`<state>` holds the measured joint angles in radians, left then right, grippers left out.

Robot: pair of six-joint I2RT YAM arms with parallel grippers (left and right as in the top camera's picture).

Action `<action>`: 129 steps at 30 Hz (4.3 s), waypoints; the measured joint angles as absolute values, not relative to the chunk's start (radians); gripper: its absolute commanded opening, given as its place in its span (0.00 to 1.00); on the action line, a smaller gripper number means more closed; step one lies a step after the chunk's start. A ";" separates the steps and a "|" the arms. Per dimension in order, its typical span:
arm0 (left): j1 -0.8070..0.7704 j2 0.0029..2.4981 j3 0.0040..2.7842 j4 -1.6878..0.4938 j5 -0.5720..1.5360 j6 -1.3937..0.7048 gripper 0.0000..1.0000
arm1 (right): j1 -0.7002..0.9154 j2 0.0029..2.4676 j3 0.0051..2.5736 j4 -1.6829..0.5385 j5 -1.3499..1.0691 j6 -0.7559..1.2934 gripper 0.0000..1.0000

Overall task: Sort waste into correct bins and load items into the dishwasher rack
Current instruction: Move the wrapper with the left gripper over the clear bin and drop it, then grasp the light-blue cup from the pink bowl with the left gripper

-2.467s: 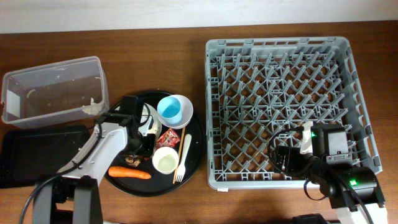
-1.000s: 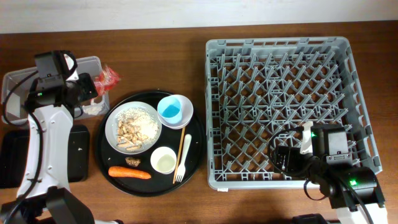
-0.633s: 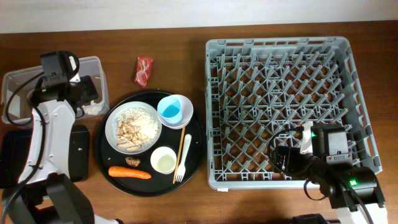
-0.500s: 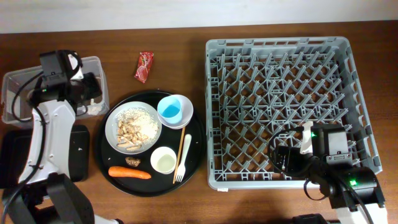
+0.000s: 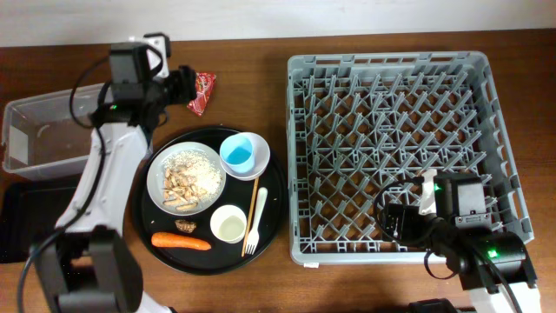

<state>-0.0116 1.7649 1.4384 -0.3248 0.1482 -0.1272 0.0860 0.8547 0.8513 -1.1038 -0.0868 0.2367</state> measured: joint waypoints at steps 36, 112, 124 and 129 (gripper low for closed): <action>-0.034 2.202 1.478 -0.192 0.096 -0.157 0.15 | 0.086 0.973 0.851 -1.103 -0.087 0.236 0.99; -0.175 1.781 1.385 -0.892 0.276 -0.153 0.54 | 0.086 0.973 0.852 -1.103 -0.087 0.236 0.99; -0.179 1.889 1.381 -0.876 0.243 -0.145 0.00 | 0.086 0.973 0.852 -1.105 -0.088 0.236 0.99; -0.157 1.876 1.488 -0.978 0.265 -0.146 0.00 | 0.086 0.973 0.852 -1.108 -0.087 0.237 0.99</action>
<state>-0.1566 1.8755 1.4876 -0.9775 0.2653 -0.1459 0.0860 0.9726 0.8516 -1.1080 -0.0868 0.2367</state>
